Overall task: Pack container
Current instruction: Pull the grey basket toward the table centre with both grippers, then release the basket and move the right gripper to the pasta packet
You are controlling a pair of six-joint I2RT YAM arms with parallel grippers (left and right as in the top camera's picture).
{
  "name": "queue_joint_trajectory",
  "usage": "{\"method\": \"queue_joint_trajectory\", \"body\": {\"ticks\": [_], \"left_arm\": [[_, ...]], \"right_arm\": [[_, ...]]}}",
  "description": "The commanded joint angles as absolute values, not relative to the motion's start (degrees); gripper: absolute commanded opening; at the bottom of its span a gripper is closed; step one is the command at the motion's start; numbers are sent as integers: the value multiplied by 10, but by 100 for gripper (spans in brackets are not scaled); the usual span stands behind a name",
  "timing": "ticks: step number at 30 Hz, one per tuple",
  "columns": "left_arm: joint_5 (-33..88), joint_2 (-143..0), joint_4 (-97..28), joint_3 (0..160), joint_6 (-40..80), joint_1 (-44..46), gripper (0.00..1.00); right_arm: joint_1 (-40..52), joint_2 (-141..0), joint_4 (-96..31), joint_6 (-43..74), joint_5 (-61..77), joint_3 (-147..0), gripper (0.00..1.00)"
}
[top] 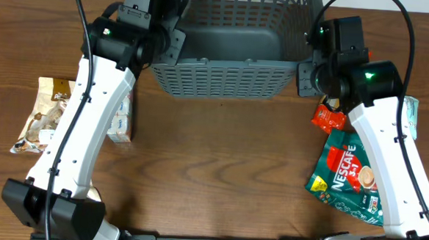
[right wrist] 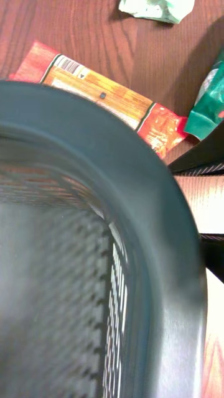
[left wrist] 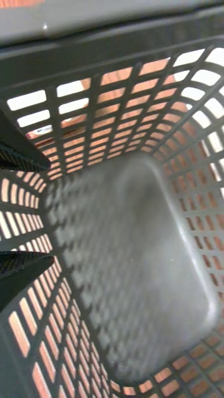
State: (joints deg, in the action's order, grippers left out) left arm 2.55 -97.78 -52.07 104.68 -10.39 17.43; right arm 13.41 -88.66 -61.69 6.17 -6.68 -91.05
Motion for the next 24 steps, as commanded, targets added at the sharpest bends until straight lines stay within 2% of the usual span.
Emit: {"method": "queue_joint_trajectory", "body": {"ticks": [1, 3, 6, 7, 8, 13, 17, 21, 24], "left_arm": [[11, -986, -513, 1045, -103, 176, 43], [-8, -986, -513, 1047, -103, 176, 56], [-9, -981, -513, 1050, -102, 176, 64], [-9, -976, -513, 1050, -102, 176, 74], [-9, -971, -513, 1050, -102, 176, 96], [-9, -927, -523, 1050, -86, 176, 99], [-10, -869, -582, 1050, -67, 175, 99], [-55, -821, -674, 1050, -9, 170, 99], [-80, -806, -745, 1046, 16, 162, 99]], "right_arm": [[131, -883, -623, 81, -64, -911, 17], [130, -877, -628, 81, -52, -911, 34], [130, -861, -630, 81, -36, -911, 37], [131, -852, -631, 84, -36, -911, 40], [130, -842, -632, 88, -36, -911, 43], [130, -787, -633, 92, -37, -911, 55], [114, -745, -661, 101, -48, -926, 64], [58, -737, -745, 153, -83, -987, 69], [-9, -748, -778, 158, -88, -1036, 78]]}}
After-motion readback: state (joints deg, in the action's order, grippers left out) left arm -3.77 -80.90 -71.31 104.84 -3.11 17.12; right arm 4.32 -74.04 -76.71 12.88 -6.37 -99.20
